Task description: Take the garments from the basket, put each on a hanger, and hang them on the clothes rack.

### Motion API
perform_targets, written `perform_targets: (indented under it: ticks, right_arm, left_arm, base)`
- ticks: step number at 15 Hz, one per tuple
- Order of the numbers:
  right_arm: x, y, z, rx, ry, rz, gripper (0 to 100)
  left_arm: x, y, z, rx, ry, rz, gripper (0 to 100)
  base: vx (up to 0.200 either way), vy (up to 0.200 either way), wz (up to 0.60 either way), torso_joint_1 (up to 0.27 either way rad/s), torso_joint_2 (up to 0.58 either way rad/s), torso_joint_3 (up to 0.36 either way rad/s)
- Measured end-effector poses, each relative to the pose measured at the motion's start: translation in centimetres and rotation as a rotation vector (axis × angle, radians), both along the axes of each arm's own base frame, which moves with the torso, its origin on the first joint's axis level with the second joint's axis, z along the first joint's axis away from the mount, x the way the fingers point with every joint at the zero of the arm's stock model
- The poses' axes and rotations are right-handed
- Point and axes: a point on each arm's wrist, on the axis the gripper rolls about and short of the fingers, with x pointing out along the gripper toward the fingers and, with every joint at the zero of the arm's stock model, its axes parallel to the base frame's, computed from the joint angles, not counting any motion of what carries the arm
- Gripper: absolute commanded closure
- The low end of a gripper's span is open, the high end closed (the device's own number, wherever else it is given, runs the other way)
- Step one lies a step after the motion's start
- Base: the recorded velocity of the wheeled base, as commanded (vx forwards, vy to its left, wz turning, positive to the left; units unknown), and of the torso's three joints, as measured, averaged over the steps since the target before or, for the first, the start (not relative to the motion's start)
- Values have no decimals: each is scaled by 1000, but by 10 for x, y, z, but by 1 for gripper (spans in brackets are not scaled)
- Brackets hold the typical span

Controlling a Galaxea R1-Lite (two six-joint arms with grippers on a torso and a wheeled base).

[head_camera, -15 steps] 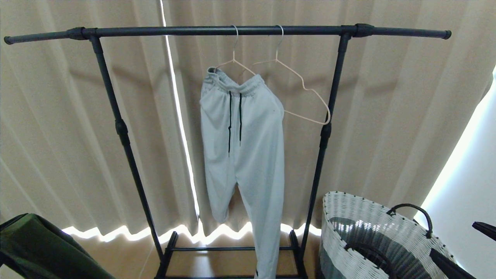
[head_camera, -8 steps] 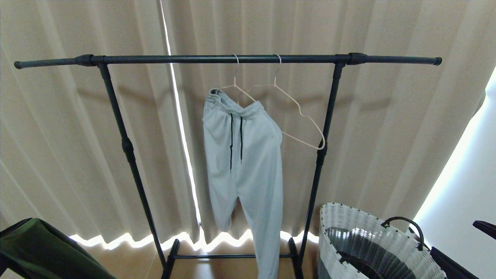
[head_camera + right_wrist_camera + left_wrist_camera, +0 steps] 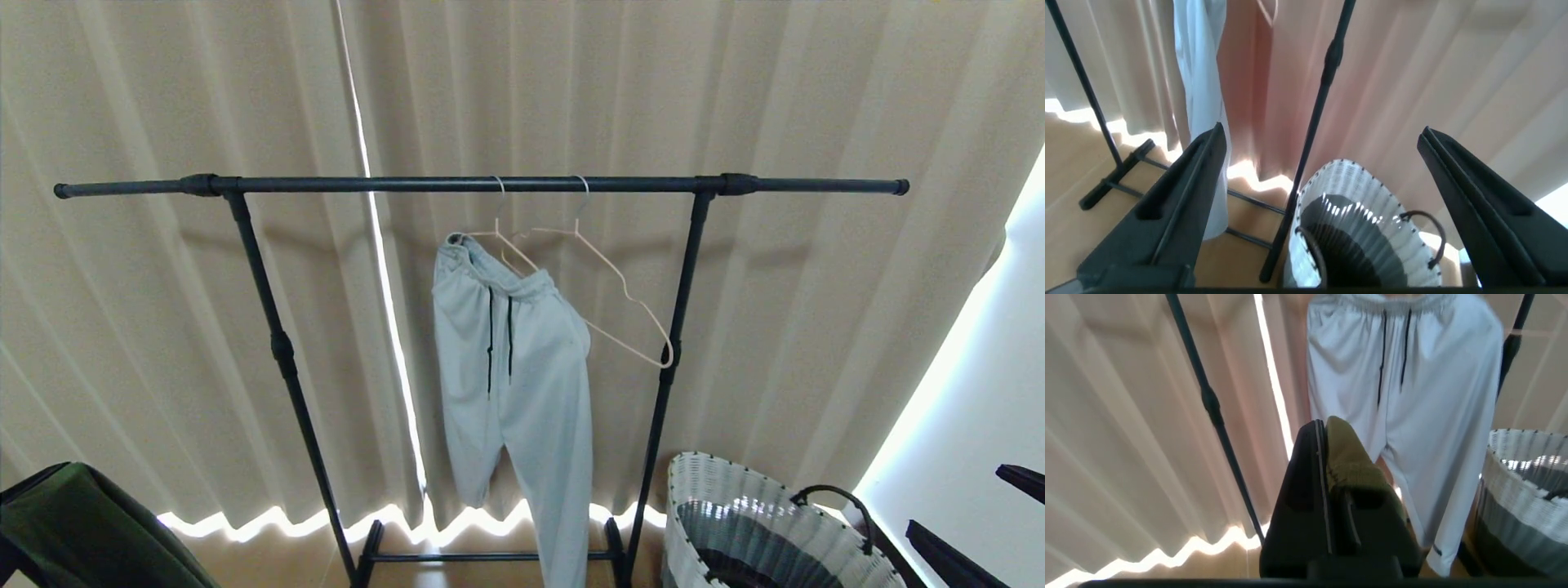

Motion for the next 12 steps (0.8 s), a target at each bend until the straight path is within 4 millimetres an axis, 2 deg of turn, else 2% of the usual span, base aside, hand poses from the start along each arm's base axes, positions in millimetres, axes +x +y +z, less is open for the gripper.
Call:
perform_targets:
  ticks: [4,12]
  right_arm:
    - [0,0,0,1,-1,2,0]
    - [6,2,3,5,13,29,0]
  left_arm:
    - [0,0,0,0,-1,0,100]
    - [1,0,-1,0,12,2,100]
  base:
    - [0,0,0,215,-480,-260]
    - [0,0,0,19,-41,-20]
